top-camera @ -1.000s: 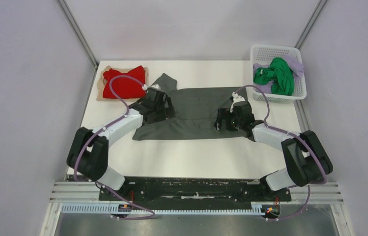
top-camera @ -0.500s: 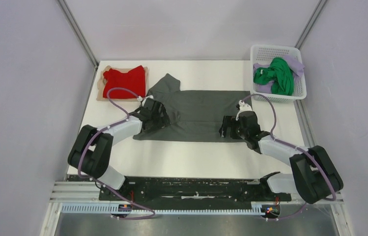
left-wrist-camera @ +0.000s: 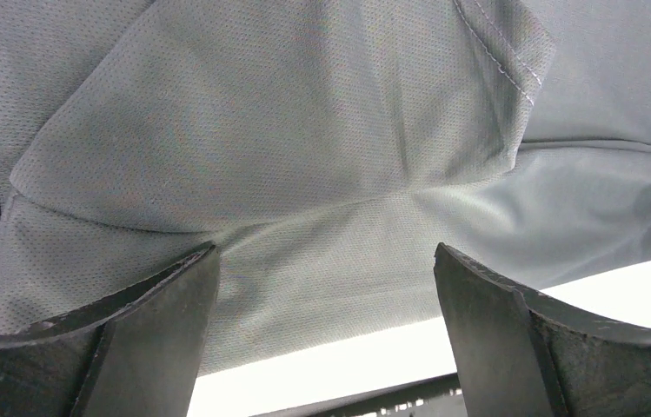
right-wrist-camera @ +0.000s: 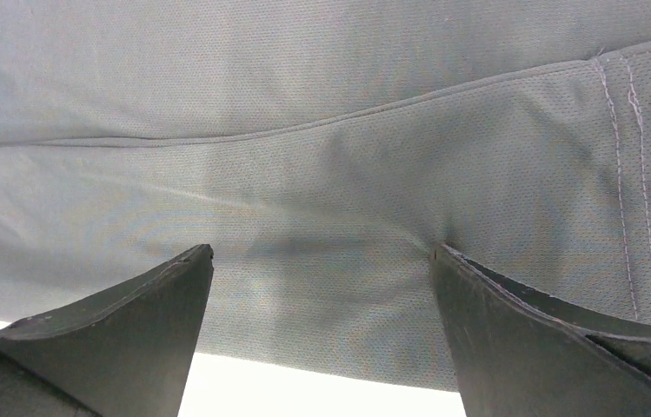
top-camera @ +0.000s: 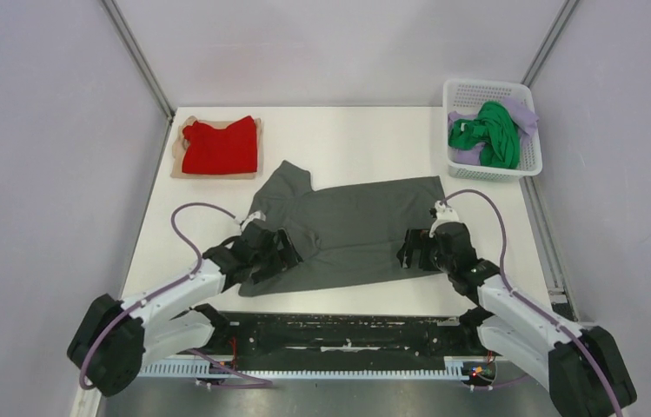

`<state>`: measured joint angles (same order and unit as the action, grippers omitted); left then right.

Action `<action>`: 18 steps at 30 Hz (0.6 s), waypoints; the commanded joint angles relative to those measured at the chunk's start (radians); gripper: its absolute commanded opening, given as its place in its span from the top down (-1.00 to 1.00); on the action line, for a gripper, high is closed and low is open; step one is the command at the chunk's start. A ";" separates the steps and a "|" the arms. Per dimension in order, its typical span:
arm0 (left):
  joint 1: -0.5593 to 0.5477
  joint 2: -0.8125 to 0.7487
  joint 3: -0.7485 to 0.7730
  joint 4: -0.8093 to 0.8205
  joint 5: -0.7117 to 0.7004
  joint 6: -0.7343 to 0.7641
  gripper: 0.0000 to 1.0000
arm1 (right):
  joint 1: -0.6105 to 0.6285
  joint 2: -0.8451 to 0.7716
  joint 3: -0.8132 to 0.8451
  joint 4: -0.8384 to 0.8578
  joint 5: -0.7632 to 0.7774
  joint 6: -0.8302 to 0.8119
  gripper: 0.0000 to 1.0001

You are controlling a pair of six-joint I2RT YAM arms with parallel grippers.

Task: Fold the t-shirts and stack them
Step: Fold the flattened tshirt in 1/3 of the way

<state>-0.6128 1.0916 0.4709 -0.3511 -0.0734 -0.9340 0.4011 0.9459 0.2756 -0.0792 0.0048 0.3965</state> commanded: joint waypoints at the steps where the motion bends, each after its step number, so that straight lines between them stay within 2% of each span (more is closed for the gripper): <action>1: -0.053 -0.116 -0.107 -0.223 0.025 -0.166 -0.99 | 0.018 -0.110 -0.094 -0.341 -0.036 0.089 -0.96; 4: -0.060 -0.196 -0.136 -0.246 0.009 -0.186 -0.99 | 0.022 -0.188 -0.109 -0.419 -0.072 0.100 -0.96; 8: -0.059 -0.239 -0.098 -0.298 -0.078 -0.152 -0.99 | 0.025 -0.245 -0.138 -0.466 -0.124 0.122 -0.96; 11: -0.059 -0.224 -0.062 -0.328 -0.123 -0.134 -0.99 | 0.028 -0.285 -0.147 -0.516 -0.154 0.139 -0.96; 18: -0.059 -0.143 -0.029 -0.286 -0.179 -0.086 -0.99 | 0.030 -0.356 -0.138 -0.627 -0.179 0.152 -0.96</action>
<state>-0.6701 0.9054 0.4210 -0.5758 -0.1490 -1.0580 0.4229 0.5766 0.1993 -0.3813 -0.0967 0.4992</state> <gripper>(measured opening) 0.993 0.979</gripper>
